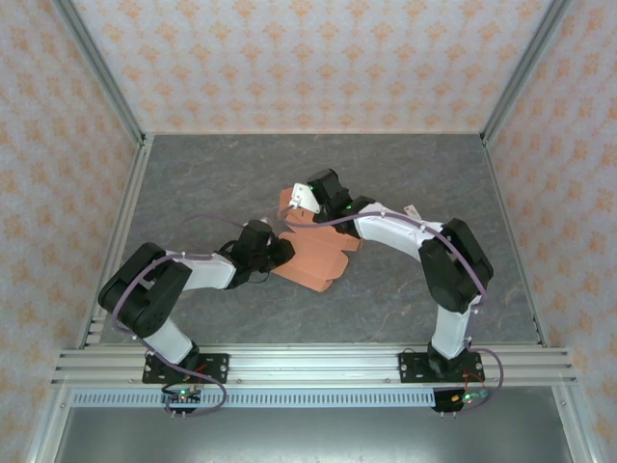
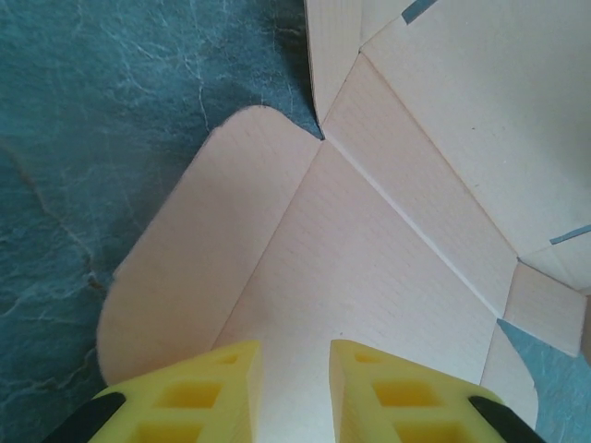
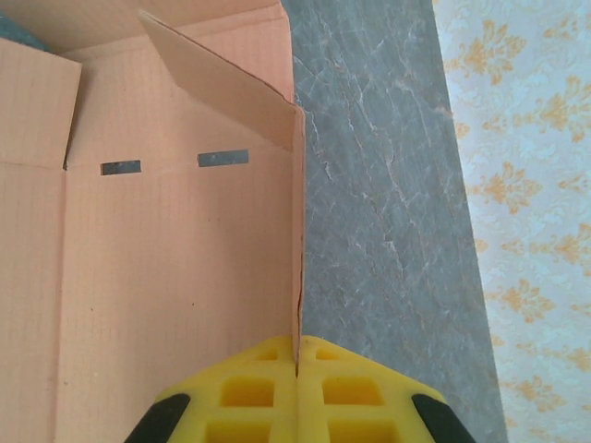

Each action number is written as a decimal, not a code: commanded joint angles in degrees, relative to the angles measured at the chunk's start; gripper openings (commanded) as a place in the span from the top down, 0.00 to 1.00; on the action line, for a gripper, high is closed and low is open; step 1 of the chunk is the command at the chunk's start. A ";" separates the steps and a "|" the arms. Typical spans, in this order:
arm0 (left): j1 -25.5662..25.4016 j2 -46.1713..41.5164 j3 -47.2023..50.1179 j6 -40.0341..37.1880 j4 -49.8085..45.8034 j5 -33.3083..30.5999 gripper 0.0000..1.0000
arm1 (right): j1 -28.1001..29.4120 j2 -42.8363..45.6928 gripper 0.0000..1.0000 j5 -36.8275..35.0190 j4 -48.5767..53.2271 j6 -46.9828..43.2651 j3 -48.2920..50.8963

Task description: Fold the paper box

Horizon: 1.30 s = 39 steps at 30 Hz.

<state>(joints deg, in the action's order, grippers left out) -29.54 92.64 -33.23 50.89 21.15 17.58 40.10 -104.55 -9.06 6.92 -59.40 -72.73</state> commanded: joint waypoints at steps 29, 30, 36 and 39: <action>11.04 -14.30 -15.54 -11.34 -18.84 3.92 0.56 | -0.46 7.79 1.00 6.92 -14.92 -9.44 7.87; 11.62 -13.19 -17.62 -11.43 -19.98 4.67 0.56 | -0.54 7.69 1.00 7.04 -14.99 -9.42 7.87; 13.37 -3.85 -30.12 -12.41 -25.77 11.48 0.49 | -0.55 7.39 1.00 6.96 -14.81 -9.77 7.52; 13.37 -0.99 -34.00 -12.62 -28.03 12.69 0.49 | -0.55 7.31 1.00 6.81 -14.58 -9.88 7.44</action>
<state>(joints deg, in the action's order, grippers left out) -16.16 90.02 -64.18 40.03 -0.51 26.59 39.70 -98.85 -2.92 -6.13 -68.75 -65.43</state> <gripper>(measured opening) 0.513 0.045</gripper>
